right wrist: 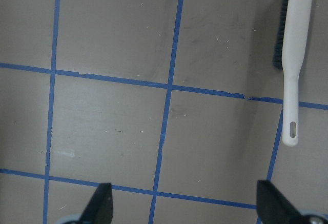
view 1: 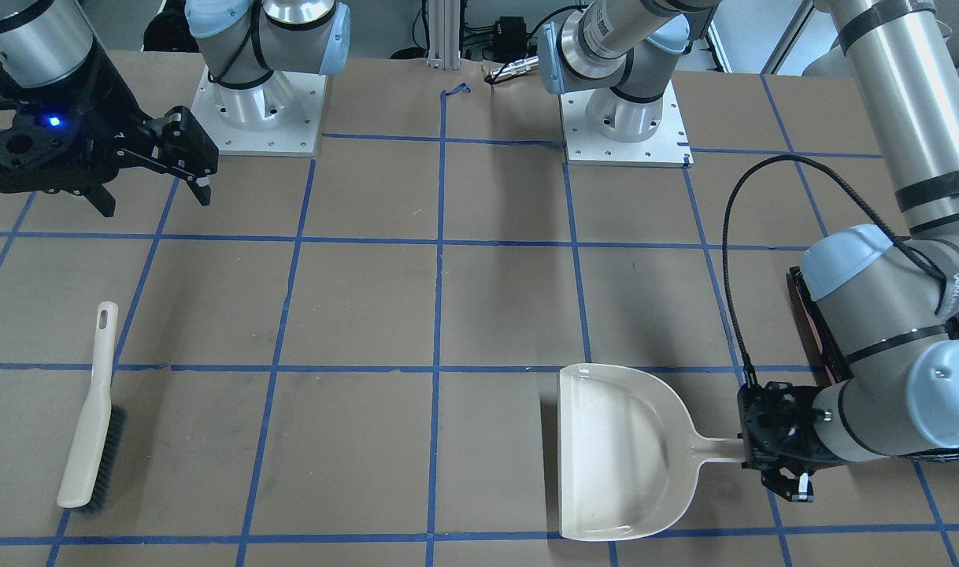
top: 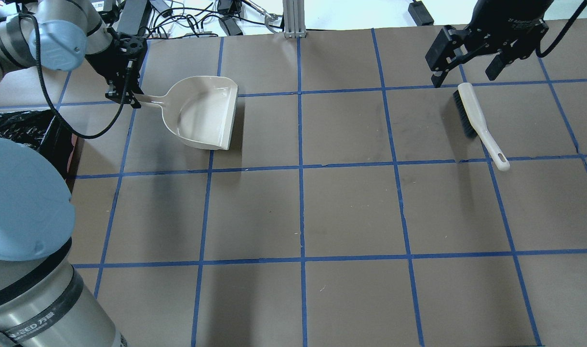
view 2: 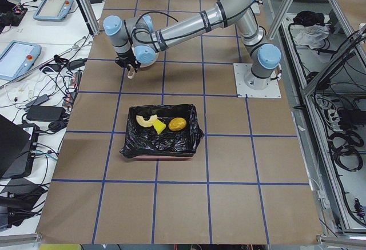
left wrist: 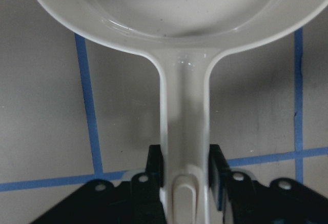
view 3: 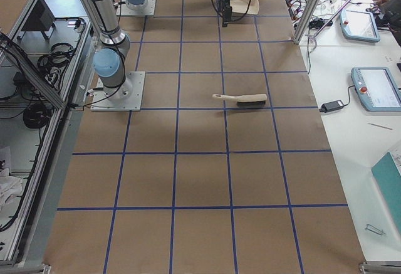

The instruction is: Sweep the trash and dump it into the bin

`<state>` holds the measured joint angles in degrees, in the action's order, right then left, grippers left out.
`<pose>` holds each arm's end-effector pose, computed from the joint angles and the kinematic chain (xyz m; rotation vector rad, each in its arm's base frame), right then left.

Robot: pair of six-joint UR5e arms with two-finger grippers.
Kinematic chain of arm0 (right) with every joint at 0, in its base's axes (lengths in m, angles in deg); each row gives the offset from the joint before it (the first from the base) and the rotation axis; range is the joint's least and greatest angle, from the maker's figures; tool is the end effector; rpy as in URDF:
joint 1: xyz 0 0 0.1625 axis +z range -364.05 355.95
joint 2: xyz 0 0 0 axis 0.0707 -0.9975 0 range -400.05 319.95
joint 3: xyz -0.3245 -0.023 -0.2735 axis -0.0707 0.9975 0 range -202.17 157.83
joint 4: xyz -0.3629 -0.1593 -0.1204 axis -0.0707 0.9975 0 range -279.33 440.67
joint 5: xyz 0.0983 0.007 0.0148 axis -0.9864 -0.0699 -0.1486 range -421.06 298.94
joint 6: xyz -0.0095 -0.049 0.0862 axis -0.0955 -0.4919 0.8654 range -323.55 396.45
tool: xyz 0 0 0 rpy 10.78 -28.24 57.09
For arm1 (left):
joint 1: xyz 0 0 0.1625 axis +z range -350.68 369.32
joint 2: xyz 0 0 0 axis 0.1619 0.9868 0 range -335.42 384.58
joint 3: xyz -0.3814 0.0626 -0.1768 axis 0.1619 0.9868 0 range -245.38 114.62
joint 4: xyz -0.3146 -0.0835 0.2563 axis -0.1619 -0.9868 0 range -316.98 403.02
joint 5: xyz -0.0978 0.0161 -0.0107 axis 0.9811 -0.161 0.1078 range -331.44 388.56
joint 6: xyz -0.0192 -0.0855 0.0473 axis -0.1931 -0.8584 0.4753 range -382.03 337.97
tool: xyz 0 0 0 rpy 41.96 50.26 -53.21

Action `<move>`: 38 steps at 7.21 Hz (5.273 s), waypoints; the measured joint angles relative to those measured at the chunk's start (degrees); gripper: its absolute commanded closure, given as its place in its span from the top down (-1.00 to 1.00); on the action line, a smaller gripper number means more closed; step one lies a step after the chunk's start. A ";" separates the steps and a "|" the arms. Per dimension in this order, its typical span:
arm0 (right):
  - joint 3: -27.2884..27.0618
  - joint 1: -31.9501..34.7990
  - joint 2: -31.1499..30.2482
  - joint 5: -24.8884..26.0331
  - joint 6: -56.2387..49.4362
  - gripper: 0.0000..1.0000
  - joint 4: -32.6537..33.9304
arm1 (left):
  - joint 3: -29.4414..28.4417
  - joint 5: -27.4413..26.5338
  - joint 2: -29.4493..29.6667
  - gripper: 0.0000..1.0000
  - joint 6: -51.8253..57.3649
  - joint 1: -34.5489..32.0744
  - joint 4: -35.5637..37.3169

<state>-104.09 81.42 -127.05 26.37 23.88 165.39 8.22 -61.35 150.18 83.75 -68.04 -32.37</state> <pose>0.0968 -0.5215 0.5218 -0.2172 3.0891 -0.0050 0.0250 -0.7212 0.2718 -2.2306 -2.1117 -0.0609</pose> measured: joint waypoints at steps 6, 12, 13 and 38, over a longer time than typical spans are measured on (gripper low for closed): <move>0.00 0.03 -0.01 -0.02 0.00 1.00 0.00 | 2.17 -1.45 0.09 -1.00 1.21 -1.26 3.65; -0.08 0.05 -0.01 -0.02 0.00 1.00 0.00 | 3.76 -0.92 -0.51 -1.00 -1.21 -1.45 3.52; -0.08 0.05 -0.01 0.00 0.00 1.00 0.00 | 3.93 -0.97 -0.62 -1.00 -1.82 -1.37 3.60; -0.44 0.05 -0.12 -0.44 0.00 1.00 -0.01 | 16.51 -2.75 -37.92 1.00 -101.46 -9.61 -14.93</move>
<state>-104.53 81.47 -127.17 25.93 23.88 165.38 24.73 -64.09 112.27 -17.71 -77.65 -47.30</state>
